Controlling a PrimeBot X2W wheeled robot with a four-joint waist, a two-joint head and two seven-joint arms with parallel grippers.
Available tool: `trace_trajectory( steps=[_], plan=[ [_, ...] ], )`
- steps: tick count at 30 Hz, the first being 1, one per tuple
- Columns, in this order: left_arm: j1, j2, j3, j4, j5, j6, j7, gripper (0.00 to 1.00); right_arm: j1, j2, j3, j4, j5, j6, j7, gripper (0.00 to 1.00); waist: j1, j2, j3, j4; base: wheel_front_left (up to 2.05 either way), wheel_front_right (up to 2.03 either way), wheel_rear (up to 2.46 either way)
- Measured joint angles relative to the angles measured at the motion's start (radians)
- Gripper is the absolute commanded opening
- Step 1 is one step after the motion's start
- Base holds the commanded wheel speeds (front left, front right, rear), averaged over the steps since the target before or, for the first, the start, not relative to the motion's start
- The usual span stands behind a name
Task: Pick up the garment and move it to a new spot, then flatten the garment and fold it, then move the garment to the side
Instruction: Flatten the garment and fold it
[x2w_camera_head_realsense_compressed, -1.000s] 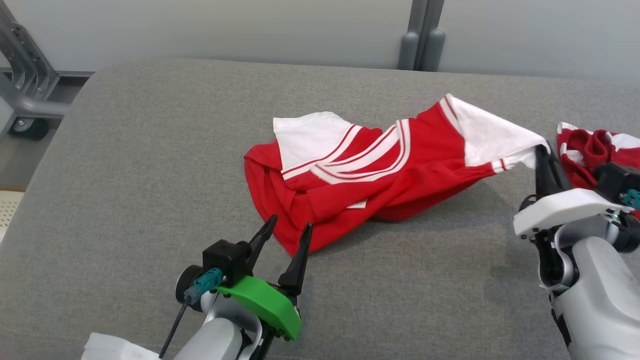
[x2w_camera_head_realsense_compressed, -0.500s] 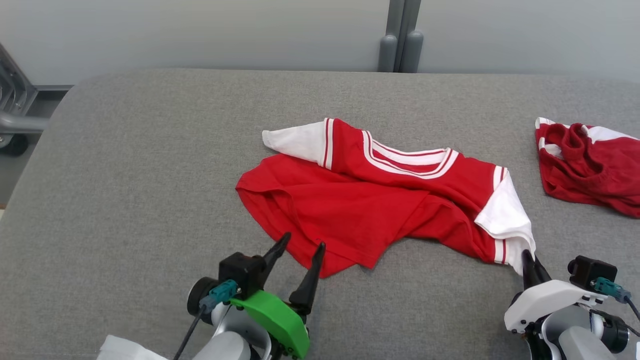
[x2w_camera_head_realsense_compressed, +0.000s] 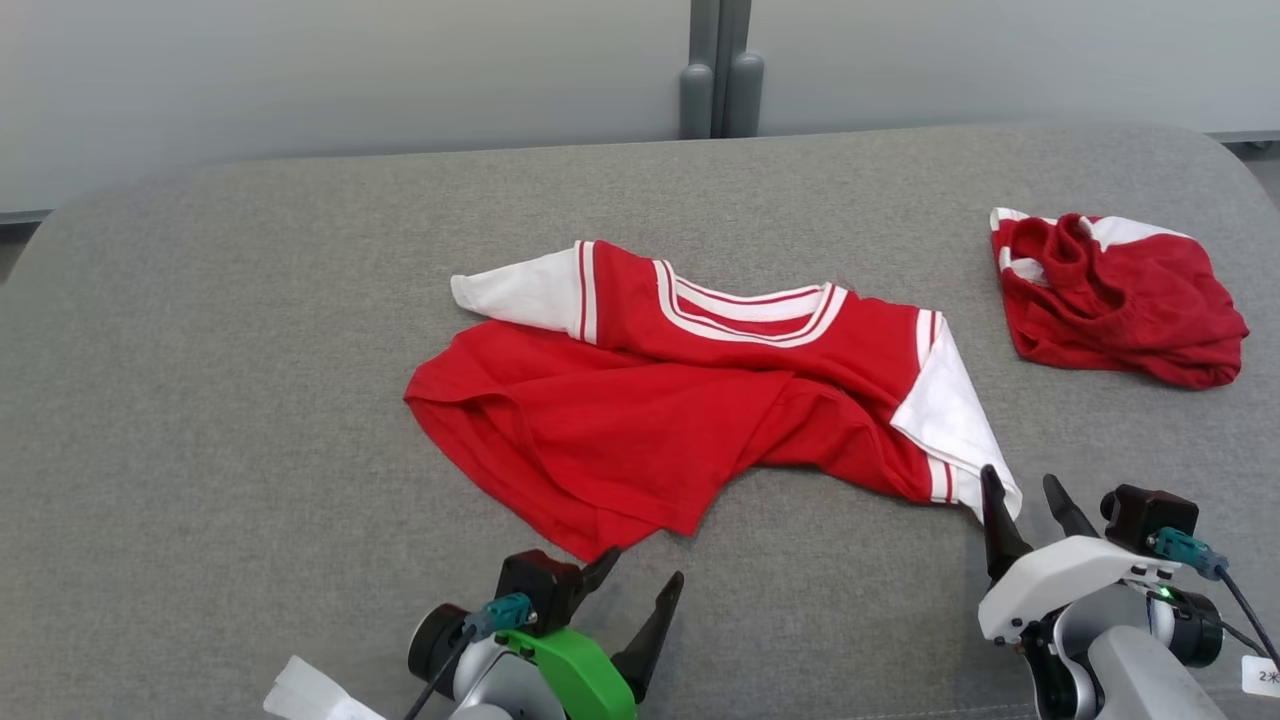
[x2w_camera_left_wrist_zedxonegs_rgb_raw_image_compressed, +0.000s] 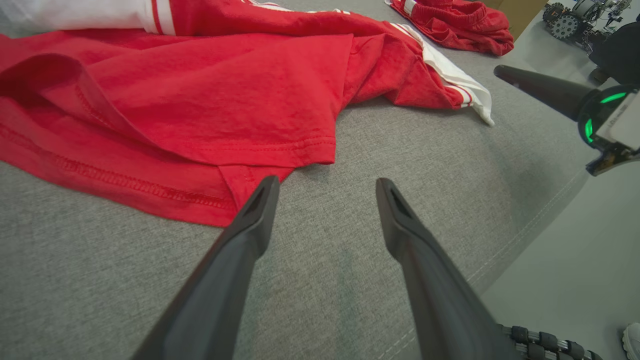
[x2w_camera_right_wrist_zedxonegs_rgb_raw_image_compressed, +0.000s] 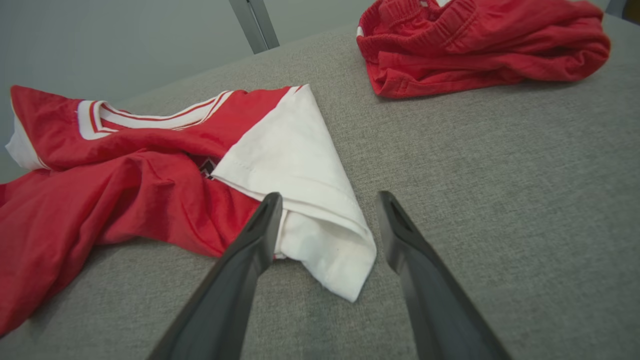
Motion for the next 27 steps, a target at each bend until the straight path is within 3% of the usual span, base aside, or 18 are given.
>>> trace_trajectory(
  steps=[25, 26, 27],
  plan=[
    [-0.135, -0.020, 0.005, 0.185, 0.025, 0.037, -0.007, 1.00, -0.062, 0.007, 0.018, -0.030, -0.025, 0.017, -0.009, 1.00, 0.0000, 0.0000, 0.094, -0.170, 0.00, 0.00, 0.00],
    [-0.143, -0.020, 0.005, 0.196, 0.026, 0.037, -0.009, 0.78, -0.066, 0.007, 0.013, -0.030, -0.025, 0.016, -0.009, 1.00, 0.0000, 0.0000, 0.099, -0.173, 0.00, 0.00, 0.00],
    [-0.150, -0.020, 0.005, 0.206, 0.032, 0.037, -0.009, 0.47, -0.068, 0.007, 0.010, -0.031, -0.025, 0.016, -0.009, 1.00, 0.0000, 0.0000, 0.102, -0.175, 0.00, 0.00, 0.00]
  ],
)
